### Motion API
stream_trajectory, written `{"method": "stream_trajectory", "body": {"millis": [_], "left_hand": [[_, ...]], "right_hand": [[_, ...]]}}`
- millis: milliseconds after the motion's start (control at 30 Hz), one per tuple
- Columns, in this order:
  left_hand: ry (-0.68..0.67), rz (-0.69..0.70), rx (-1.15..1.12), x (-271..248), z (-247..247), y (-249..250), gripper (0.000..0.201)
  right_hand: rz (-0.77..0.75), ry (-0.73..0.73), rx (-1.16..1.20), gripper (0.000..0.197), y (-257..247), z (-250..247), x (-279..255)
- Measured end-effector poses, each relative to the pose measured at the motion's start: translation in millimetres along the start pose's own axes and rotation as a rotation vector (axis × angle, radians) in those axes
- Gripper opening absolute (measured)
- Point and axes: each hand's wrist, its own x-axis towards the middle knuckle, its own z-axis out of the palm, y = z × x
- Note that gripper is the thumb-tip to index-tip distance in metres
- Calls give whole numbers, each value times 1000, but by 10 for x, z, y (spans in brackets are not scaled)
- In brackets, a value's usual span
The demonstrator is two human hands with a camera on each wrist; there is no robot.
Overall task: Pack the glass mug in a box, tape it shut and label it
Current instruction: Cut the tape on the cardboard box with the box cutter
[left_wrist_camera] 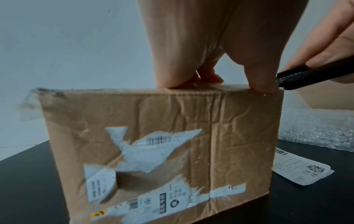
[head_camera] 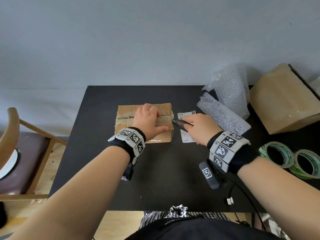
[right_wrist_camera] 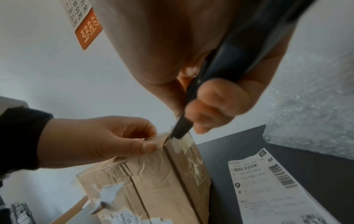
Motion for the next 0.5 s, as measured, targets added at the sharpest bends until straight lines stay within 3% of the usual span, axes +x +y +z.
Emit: {"method": "stream_trajectory", "body": {"millis": [167,233,367,433,500], "left_hand": [[83,29,20,-83,30,-17,55],[133,-23,99,-157,68,-46,65],[136,-313,206,-306,93,-170,86],[113,-459,180,-365,71,-245,98],[116,-519,62,-396,30,-322,102]], "right_hand": [[-21,103,22,32,26,-63,3],[-15,126,74,36,-14,-71,40],[-68,109,144,46,-163,8,141],[-140,99,118,48,-225,45,183],[-201,60,87,49,-279,84,218]]}}
